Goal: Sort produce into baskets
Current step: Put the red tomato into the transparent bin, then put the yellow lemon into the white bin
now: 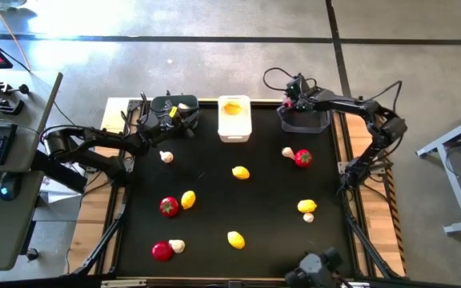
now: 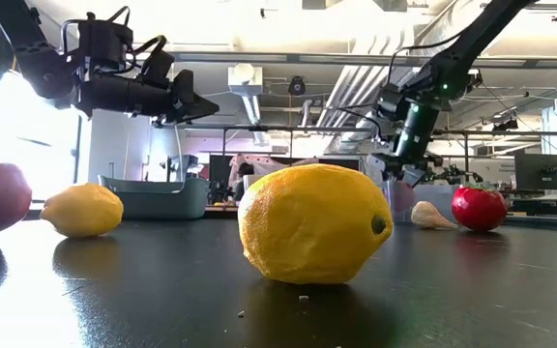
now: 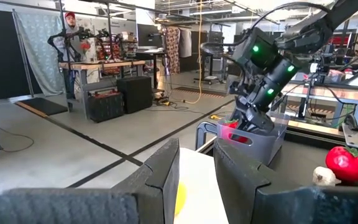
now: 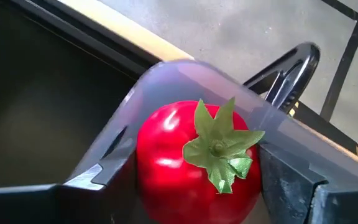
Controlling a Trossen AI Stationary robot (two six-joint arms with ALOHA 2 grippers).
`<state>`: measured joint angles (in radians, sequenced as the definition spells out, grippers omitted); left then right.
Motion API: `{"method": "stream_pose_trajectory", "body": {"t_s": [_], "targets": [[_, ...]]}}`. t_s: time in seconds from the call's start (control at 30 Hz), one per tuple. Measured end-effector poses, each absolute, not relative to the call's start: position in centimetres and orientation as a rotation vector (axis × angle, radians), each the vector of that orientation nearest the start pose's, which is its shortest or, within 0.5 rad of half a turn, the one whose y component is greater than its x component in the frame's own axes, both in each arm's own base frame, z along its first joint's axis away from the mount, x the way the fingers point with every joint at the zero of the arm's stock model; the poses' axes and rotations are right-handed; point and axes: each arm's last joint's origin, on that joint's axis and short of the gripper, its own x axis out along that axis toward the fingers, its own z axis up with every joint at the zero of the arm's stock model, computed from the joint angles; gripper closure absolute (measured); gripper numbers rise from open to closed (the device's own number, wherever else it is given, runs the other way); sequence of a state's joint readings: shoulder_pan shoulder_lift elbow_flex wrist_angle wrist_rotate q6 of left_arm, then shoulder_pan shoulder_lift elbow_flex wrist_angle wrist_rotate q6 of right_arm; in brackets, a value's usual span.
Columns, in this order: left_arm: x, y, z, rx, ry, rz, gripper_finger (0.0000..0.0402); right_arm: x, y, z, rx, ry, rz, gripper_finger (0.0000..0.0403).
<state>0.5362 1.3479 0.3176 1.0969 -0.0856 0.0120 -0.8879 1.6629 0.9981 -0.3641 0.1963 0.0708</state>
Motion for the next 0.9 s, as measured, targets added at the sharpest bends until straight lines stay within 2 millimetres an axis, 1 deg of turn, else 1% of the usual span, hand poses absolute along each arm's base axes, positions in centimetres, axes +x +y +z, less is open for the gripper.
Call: {"method": "stream_pose_trajectory", "body": {"t_s": [0.2, 0.47, 0.63, 0.77, 0.9], "targets": [[20.1, 12.2, 18.8, 0.027, -0.061, 0.622, 0.0316, 20.1, -25.7, 17.5, 0.421, 0.988, -1.029, 0.0152], [20.1, 12.2, 18.7, 0.025, -0.053, 0.622, 0.0316, 20.2, -25.6, 17.3, 0.396, 1.012, -1.054, 0.0094], [20.1, 12.3, 18.5, 0.02, -0.034, 0.628, 0.0316, 20.3, -25.5, 17.4, 0.362, 1.026, -1.05, 0.008], [20.1, 12.3, 18.4, 0.015, -0.022, 0.631, 0.0316, 20.5, -25.1, 18.5, 0.325, 1.001, -1.039, 0.0079], [20.1, 12.3, 18.4, 0.019, -0.021, 0.631, 0.0316, 20.5, -24.3, 20.3, 0.275, 0.956, -1.04, 0.0078]]}}
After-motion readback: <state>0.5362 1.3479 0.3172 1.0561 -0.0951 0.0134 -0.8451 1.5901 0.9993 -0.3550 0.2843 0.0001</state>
